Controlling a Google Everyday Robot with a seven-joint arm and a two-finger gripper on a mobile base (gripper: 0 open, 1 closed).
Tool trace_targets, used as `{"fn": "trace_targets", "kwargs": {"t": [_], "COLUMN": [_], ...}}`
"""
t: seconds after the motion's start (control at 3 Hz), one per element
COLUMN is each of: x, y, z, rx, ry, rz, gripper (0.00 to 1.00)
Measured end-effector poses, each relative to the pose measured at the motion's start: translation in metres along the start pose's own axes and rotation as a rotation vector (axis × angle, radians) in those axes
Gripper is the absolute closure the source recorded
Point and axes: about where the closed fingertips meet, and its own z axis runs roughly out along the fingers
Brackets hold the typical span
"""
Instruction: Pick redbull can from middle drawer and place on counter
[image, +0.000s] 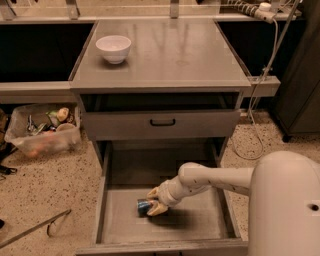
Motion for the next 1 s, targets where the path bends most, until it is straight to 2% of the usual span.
{"fn": "trace_targets", "kwargs": {"t": [0.33,0.67,1.0], "x": [-0.035,-0.074,-0.11], "y": [0.0,-0.012,-0.032], "z": [-0.044,-0.099,-0.142], "rx": [0.054,0.1,0.104], "ry": [-0.078,-0.15,-0.253], "rz": [-0.033,-0.07,-0.138], "gripper": [0.89,1.0,1.0]}}
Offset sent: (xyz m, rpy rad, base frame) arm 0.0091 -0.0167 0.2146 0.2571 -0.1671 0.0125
